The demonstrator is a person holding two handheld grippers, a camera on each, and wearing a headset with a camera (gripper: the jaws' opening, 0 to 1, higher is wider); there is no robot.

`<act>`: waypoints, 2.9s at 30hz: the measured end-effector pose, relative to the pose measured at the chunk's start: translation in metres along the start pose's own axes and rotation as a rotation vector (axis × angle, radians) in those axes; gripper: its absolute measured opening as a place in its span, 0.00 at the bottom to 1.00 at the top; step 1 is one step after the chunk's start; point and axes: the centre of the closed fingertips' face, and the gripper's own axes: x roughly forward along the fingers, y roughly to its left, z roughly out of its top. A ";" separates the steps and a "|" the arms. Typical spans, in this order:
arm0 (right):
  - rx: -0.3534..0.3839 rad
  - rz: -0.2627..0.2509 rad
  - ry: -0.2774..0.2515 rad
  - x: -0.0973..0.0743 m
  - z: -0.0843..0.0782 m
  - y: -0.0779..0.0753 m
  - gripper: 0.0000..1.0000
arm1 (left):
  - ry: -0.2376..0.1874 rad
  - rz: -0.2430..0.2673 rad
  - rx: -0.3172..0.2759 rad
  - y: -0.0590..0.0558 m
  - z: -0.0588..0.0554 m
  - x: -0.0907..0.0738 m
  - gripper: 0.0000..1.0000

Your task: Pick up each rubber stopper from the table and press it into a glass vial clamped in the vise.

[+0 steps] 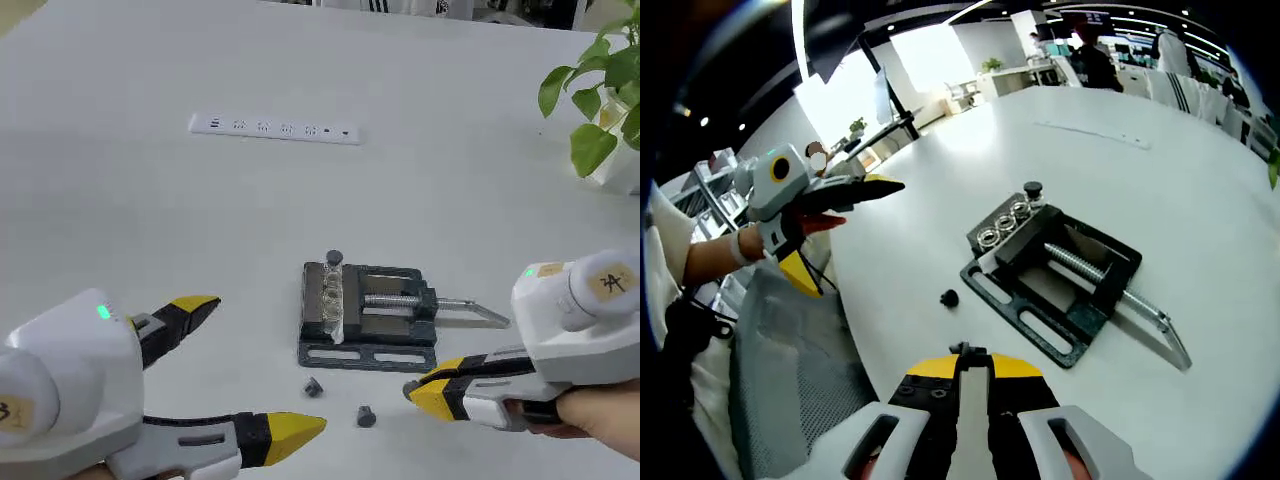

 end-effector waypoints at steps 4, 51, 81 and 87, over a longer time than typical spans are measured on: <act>0.065 0.057 -0.072 -0.011 0.026 0.009 0.05 | -0.040 -0.015 0.049 -0.010 0.015 0.008 0.87; 0.636 0.517 -0.334 -0.035 0.074 0.070 0.05 | -0.194 -0.107 0.288 -0.060 0.051 0.030 0.05; 0.022 0.170 -0.136 -0.038 0.055 0.055 0.17 | -0.068 -0.132 0.247 -0.062 0.022 0.036 0.03; -0.255 0.080 -0.019 -0.033 0.051 0.057 0.16 | -0.039 -0.133 0.271 -0.063 0.018 0.039 0.03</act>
